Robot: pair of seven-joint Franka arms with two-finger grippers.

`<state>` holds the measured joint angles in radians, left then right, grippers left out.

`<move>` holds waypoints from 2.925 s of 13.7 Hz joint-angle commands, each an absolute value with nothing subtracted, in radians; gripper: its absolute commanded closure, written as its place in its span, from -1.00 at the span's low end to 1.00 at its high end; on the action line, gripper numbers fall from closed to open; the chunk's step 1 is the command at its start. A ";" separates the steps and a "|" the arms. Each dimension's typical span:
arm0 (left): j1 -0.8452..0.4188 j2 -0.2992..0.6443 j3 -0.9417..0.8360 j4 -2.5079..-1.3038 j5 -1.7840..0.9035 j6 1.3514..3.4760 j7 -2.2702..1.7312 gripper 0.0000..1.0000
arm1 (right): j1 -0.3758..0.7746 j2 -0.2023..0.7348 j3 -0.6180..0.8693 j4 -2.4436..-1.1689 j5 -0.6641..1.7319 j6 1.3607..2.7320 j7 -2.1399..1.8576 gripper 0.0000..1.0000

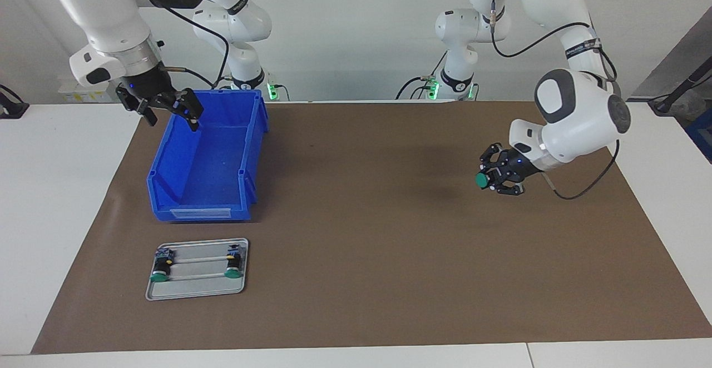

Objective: Place and press button with both arms

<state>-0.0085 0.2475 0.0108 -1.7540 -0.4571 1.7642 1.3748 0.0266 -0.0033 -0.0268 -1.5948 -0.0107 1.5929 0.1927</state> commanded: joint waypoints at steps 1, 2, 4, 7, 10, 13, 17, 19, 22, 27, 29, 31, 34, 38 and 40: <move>0.081 0.210 -0.002 -1.807 -0.550 1.733 1.497 1.00 | 0.008 -0.028 -0.025 -1.626 -0.025 1.621 0.146 -1.00; 0.109 0.187 0.002 -1.857 -0.608 1.743 1.547 1.00 | 0.006 -0.025 -0.026 -1.625 -0.025 1.620 0.141 -1.00; 0.162 0.126 0.005 -2.006 -0.751 1.796 1.682 1.00 | 0.011 -0.029 -0.029 -1.624 -0.038 1.617 0.127 -1.00; 0.178 0.078 0.005 -2.172 -0.926 1.855 1.825 1.00 | 0.017 -0.028 -0.035 -1.626 -0.043 1.608 0.123 -1.00; 0.189 0.087 0.005 -2.282 -1.151 1.852 1.980 1.00 | 0.052 -0.026 -0.071 -1.626 -0.044 1.601 0.123 -1.00; 0.169 0.103 0.002 -2.357 -1.397 1.853 2.081 1.00 | 0.051 -0.031 -0.074 -1.629 -0.038 1.598 0.126 -1.00; 0.098 0.155 0.002 -2.378 -1.595 1.855 2.198 1.00 | 0.063 -0.031 -0.072 -1.628 -0.025 1.600 0.129 -1.00; 0.071 0.175 0.002 -2.378 -1.696 1.855 2.244 1.00 | 0.064 -0.032 -0.069 -1.628 -0.023 1.600 0.129 -1.00; -0.006 0.190 0.002 -2.378 -1.842 1.897 2.270 1.00 | 0.064 -0.032 -0.069 -1.629 -0.023 1.600 0.129 -1.00; -0.114 0.230 0.003 -2.346 -1.979 2.012 2.322 1.00 | 0.064 -0.031 -0.069 -1.628 -0.023 1.600 0.129 -1.00; -0.115 0.274 0.003 -2.326 -2.018 2.006 2.373 1.00 | 0.064 -0.032 -0.069 -1.628 -0.023 1.600 0.129 -1.00; -0.127 0.314 0.002 -2.296 -2.084 1.993 2.422 1.00 | 0.064 -0.032 -0.069 -1.628 -0.023 1.600 0.129 -1.00; -0.132 0.319 0.003 -2.331 -2.100 1.944 2.504 1.00 | 0.064 -0.032 -0.069 -1.629 -0.023 1.598 0.129 -1.00; -0.132 0.322 0.005 -2.413 -2.099 1.841 2.627 1.00 | 0.064 -0.032 -0.069 -1.628 -0.023 1.600 0.129 -1.00; -0.129 0.311 0.005 -2.447 -2.100 1.783 2.655 1.00 | 0.064 -0.031 -0.069 -1.628 -0.023 1.600 0.129 -1.00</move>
<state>-0.1210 0.3326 -0.0075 -2.3987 -2.0743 1.8454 2.6080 0.0596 -0.0067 -0.0580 -1.5994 -0.0265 1.5930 0.1495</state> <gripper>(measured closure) 0.670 0.000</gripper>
